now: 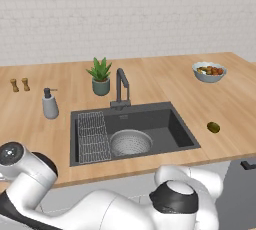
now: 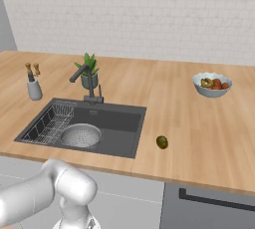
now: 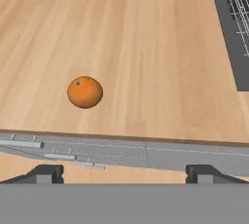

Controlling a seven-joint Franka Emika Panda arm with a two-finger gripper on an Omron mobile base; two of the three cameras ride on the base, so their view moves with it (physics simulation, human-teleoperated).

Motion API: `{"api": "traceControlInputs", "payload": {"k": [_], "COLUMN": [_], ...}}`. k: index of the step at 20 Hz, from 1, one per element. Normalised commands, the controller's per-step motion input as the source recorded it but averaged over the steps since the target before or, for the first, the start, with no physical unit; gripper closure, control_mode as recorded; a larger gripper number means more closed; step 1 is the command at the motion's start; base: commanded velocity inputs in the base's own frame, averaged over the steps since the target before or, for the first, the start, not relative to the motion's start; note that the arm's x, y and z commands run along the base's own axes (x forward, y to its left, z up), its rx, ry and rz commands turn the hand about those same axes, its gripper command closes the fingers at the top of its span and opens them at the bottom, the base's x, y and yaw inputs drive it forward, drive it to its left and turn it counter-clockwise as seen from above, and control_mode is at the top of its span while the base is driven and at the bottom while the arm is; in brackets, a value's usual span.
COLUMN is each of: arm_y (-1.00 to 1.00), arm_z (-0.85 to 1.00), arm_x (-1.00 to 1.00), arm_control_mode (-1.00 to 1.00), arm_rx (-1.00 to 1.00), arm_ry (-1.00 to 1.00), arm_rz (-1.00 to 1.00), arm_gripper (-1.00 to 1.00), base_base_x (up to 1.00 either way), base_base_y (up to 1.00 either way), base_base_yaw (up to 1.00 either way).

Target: Put the colander in the sink, put the tangerine, kiwi in the colander, and turn on the sink faucet and pour water over the colander.

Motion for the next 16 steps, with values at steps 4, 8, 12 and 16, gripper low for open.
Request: {"api": "traceControlInputs", "payload": {"k": [4, 8, 12, 16], "arm_y": [0.11, 0.11, 0.22, 0.31], "arm_z": [-0.15, -0.16, -0.19, -0.21], "arm_x": [0.19, 0.27, 0.34, 0.29], "arm_control_mode": [-1.0, -1.0, -1.0, -1.0], "arm_rx": [0.0, 0.0, 0.0, 0.0], "arm_ry": [0.05, 0.06, 0.06, 0.04], "arm_rz": [0.0, 0.0, 0.0, 0.0], "arm_gripper": [-1.0, -1.0, -1.0, -1.0], "base_base_x": [0.0, 0.0, 0.0, 0.0], "base_base_y": [0.0, 0.0, 0.0, 0.0], "base_base_yaw": [0.0, 0.0, 0.0, 0.0]}}
